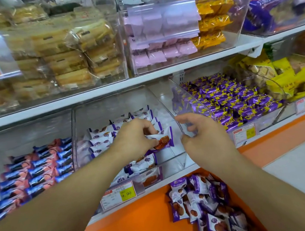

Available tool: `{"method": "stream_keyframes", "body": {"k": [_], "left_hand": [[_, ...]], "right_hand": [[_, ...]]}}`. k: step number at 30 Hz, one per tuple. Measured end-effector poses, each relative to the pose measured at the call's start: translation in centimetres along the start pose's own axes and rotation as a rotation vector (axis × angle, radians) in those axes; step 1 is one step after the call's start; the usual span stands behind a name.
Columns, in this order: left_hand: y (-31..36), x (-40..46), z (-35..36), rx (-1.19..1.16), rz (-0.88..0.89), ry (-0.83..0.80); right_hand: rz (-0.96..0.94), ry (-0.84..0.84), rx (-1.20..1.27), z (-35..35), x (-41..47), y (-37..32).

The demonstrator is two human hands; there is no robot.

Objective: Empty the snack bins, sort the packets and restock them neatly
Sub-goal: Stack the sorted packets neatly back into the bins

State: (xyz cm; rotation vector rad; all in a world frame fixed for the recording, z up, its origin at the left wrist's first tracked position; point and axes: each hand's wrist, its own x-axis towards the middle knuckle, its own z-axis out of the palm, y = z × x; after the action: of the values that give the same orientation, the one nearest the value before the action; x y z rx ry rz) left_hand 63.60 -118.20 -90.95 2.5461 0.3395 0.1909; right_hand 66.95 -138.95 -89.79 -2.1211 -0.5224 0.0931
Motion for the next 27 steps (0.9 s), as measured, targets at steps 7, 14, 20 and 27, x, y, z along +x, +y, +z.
{"method": "stream_keyframes", "body": {"k": [7,14,20,27], "left_hand": [[-0.1,1.0,1.1,0.132,0.003,-0.088],[-0.1,0.7,0.7,0.105,-0.027,-0.123],[-0.5,0.7,1.1,0.079,-0.095,-0.082],[-0.8,-0.5,1.0,0.019,-0.095,-0.020]], "right_hand": [[-0.020,0.017,0.028,0.1,0.0,0.2],[-0.020,0.000,0.047,-0.2,-0.1,0.2],[0.010,-0.026,0.072,-0.3,-0.1,0.2],[0.007,-0.007,0.002,-1.2,-0.3,0.3]]}}
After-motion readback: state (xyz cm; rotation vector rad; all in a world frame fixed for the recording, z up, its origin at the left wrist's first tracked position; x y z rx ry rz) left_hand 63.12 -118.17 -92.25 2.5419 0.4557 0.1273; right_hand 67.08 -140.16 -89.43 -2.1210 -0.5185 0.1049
